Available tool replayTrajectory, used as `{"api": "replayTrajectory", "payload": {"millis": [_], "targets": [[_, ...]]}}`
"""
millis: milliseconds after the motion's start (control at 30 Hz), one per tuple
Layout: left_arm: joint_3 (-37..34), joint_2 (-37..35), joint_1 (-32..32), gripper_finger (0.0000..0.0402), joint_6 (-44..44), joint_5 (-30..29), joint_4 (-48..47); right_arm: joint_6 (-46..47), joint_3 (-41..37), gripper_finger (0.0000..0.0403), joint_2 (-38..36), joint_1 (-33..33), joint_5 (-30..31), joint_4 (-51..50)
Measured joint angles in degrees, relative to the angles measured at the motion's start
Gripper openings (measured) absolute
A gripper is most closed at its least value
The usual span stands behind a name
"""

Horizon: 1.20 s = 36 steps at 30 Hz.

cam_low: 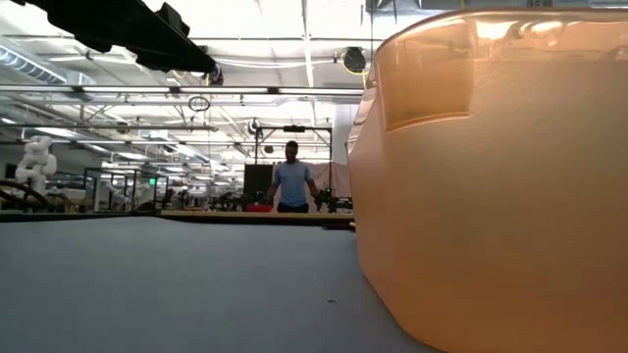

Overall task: Sort candy
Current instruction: Put the purple candy pack into the transparent bin

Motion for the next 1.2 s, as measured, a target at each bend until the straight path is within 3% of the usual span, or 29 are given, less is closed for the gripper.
{"api": "replayTrajectory", "payload": {"millis": [133,400,567,733,1000,1133,1200], "targets": [[0.0,0.0,0.1,0.0217,3.9,0.0,1.8,2.0,-1.8,0.0,2.0,0.9,-4.2,0.7],[0.0,0.0,4.8,0.0217,13.8,0.0,5.5,3.0,-2.8,0.0005,5.4,1.0,-4.6,3.9],[0.0,0.0,11.2,0.0217,17.5,0.5,5.4,3.6,-2.8,0.0037,7.2,1.0,-7.4,4.6],[0.0,0.0,18.4,0.0217,19.9,6.1,5.6,6.7,-2.8,0.0093,7.5,1.1,-10.7,0.4],[0.1,0.0,28.1,0.0217,20.1,11.8,5.4,3.1,-2.7,0.019,4.9,0.0,-9.2,-0.5],[0.2,0.0,32.5,0.0217,20.6,13.2,5.4,3.0,-2.7,0.0204,1.5,-1.7,-4.7,-0.5],[0.2,0.0,35.3,0.0217,21.7,16.8,5.2,2.2,-2.7,0.0204,-0.5,-2.8,-0.8,-0.5]]}}
